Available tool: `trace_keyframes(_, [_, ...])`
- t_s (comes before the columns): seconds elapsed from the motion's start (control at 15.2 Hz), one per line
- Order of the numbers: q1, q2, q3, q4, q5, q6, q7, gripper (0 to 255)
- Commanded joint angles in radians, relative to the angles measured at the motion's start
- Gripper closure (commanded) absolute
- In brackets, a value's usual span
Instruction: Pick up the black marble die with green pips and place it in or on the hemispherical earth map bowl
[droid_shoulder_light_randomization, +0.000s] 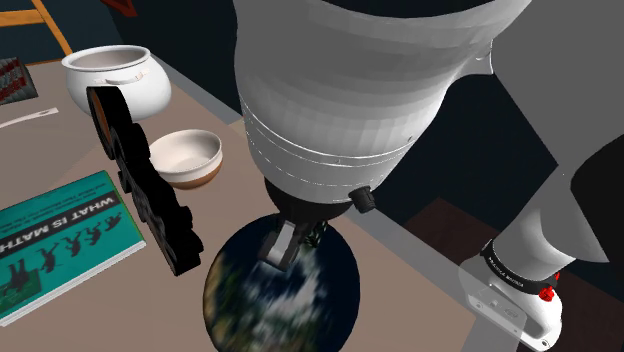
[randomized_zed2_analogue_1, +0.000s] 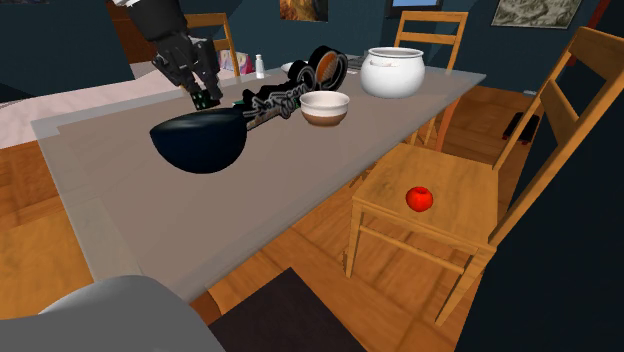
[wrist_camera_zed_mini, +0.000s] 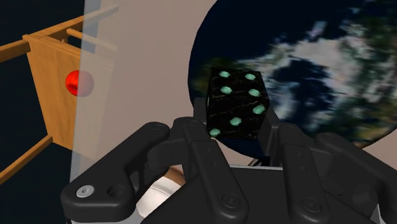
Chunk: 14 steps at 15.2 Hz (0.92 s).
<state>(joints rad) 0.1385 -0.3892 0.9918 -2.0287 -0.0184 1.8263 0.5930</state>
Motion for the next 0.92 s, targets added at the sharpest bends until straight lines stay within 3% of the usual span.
trace_keyframes(0.0, [0.0,0.0,0.0,0.0,0.0,0.0,0.0,255])
trace_keyframes(0.07, [0.0,0.0,0.0,0.0,0.0,0.0,0.0,0])
trace_keyframes(0.4, [0.0,0.0,0.0,0.0,0.0,0.0,0.0,0])
trace_keyframes(0.66, [-0.003,0.004,0.006,0.13,-0.002,-0.127,0.002,0])
trace_keyframes(0.86, [-0.003,0.004,0.006,0.13,-0.002,-0.127,0.002,0])
